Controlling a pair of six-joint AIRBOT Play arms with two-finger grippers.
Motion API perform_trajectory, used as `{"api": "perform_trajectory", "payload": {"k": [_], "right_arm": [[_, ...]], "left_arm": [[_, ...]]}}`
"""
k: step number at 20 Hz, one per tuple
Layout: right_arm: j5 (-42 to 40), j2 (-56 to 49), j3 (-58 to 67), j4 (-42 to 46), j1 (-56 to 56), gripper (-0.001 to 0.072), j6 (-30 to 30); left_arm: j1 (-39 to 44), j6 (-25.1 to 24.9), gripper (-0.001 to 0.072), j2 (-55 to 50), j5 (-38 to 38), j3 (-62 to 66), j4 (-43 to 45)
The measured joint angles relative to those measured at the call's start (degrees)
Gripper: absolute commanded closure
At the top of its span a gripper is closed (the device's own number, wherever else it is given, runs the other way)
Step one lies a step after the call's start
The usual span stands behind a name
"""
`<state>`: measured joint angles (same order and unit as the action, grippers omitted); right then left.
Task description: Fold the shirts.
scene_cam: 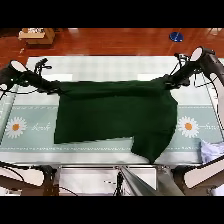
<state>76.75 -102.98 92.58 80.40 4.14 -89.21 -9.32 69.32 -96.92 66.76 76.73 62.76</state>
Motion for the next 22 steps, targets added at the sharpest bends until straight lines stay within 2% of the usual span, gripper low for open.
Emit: {"api": "perform_trajectory", "payload": {"k": [4, 5, 6, 7, 9, 10, 11, 13, 15, 17, 20, 22], "right_arm": [[2.14, -0.72, -0.42, 0.61, 0.00, 0.0682, -1.29], [2.64, -0.92, -0.46, 0.61, 0.00, 0.0599, -1.42], [3.02, -1.16, -0.48, 0.46, 0.02, 0.0482, -1.60], [3.30, -1.40, -0.52, 0.15, 0.00, 0.0443, -1.70], [3.89, -1.51, -0.50, -1.09, 0.02, 0.0440, -0.68], [4.17, -1.36, -0.46, -1.40, 0.07, 0.0335, 0.20], [4.81, -0.74, -0.35, -1.14, 0.17, 0.0256, 1.36], [7.32, 1.55, -0.02, 2.14, 0.48, 0.0197, 4.44], [10.25, 4.81, 0.15, 7.39, 2.12, 0.0197, 5.90], [11.93, 8.20, -1.22, 8.96, 5.18, 0.0198, 6.34], [11.74, 14.45, -10.32, 2.86, 11.43, 0.0198, 7.89], [9.70, 19.10, -20.02, -3.10, 15.37, 0.0198, 10.73]], "left_arm": [[1.16, 1.77, 0.0687, -0.57, 1.16, 0.00, 0.20], [1.36, 2.36, 0.0686, -0.66, 1.31, 0.00, 0.28], [1.40, 2.84, 0.0680, -0.70, 1.42, 0.00, 0.42], [1.46, 3.15, 0.0589, -0.72, 1.62, 0.07, 0.57], [1.51, 3.69, 0.0247, -0.74, 2.25, 0.70, 0.68], [1.42, 3.82, 0.0111, -0.72, 2.91, 1.53, 0.68], [1.09, 3.93, 0.0083, -0.61, 3.87, 2.73, 0.68], [-0.52, 4.04, 0.0083, 0.04, 6.91, 6.12, 0.94], [-3.30, 4.22, 0.0083, 1.79, 10.58, 8.59, 2.10], [-7.13, 4.61, 0.0083, 4.61, 13.42, 7.67, 3.50], [-12.92, 4.28, 0.0083, 10.36, 15.91, -2.62, 1.31], [-15.74, 2.34, 0.0084, 14.25, 17.05, -12.44, -1.55]]}}
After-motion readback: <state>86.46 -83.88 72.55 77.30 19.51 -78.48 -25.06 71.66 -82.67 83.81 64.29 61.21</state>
